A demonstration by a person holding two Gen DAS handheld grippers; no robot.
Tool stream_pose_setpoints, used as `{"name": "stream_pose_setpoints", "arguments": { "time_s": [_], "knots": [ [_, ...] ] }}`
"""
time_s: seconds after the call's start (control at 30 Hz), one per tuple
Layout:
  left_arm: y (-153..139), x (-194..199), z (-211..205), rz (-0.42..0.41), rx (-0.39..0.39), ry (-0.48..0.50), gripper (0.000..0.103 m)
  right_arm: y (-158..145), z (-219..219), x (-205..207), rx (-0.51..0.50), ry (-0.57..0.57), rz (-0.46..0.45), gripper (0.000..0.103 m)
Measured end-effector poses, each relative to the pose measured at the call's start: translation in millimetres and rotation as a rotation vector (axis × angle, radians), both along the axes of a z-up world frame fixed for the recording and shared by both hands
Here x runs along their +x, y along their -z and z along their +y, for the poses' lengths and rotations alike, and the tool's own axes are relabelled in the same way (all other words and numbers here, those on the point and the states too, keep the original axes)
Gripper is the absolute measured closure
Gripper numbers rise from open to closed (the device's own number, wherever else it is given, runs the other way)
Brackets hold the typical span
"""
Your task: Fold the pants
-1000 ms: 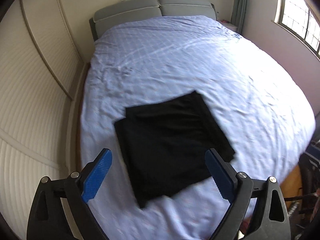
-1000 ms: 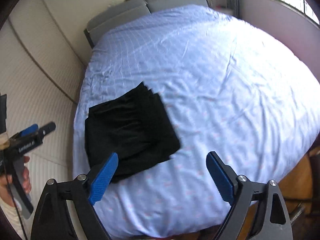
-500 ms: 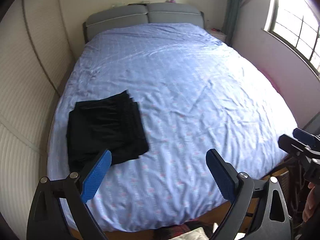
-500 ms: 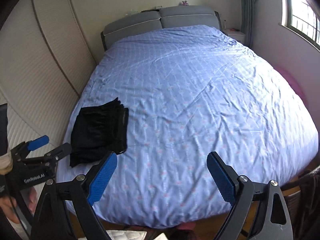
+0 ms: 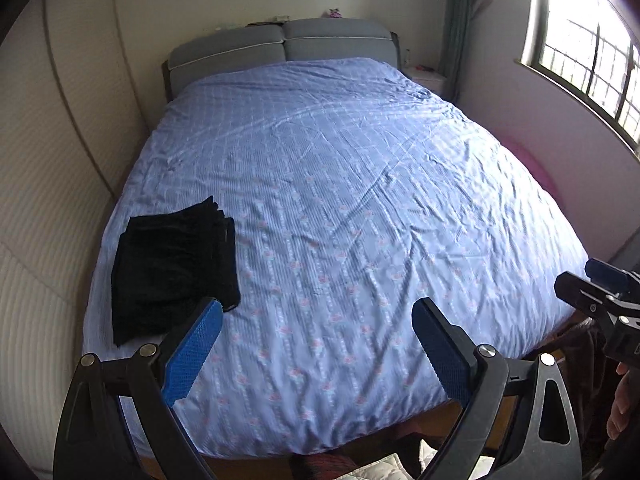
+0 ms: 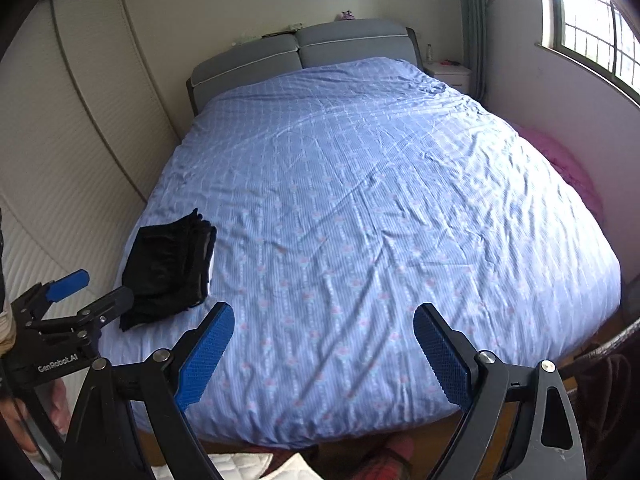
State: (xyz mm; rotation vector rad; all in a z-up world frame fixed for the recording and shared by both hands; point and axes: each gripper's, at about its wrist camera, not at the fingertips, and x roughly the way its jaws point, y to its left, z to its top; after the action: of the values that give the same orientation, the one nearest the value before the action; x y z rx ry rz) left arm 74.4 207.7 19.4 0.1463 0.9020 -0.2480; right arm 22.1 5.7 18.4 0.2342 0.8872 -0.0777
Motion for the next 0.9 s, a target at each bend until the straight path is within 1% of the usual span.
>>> {"name": "stream_pose_setpoints", "arguments": {
  "time_s": [0.1,0.2,0.37,0.47,0.63,0.73,0.9],
  "knots": [
    [2,-13,-23,0.008,-0.017,-0.038,0.006,-2,-26,-7,-0.008,-0.055,0.002,0.011],
    [2,-25,-44,0.016,-0.026,-0.069,0.006,-2,-49,-15,-0.025,-0.087,0.004,0.011],
    [-6,-44,-66,-0.02,-0.019,-0.088,0.006,-6,-79,-28,-0.017,-0.116,-0.011,0.011],
    [-13,-52,-75,-0.041,-0.018,-0.094,0.003,-9,-90,-33,-0.014,-0.126,-0.023,0.011],
    [-21,-61,-85,-0.057,-0.012,-0.114,0.002,-12,-100,-40,0.006,-0.14,-0.036,0.011],
    [-24,-66,-89,-0.062,-0.014,-0.109,0.0,-15,-102,-44,-0.006,-0.145,-0.048,0.011],
    [-26,-71,-94,-0.075,-0.016,-0.109,0.0,-17,-104,-47,0.0,-0.15,-0.054,0.011]
  ]
}}
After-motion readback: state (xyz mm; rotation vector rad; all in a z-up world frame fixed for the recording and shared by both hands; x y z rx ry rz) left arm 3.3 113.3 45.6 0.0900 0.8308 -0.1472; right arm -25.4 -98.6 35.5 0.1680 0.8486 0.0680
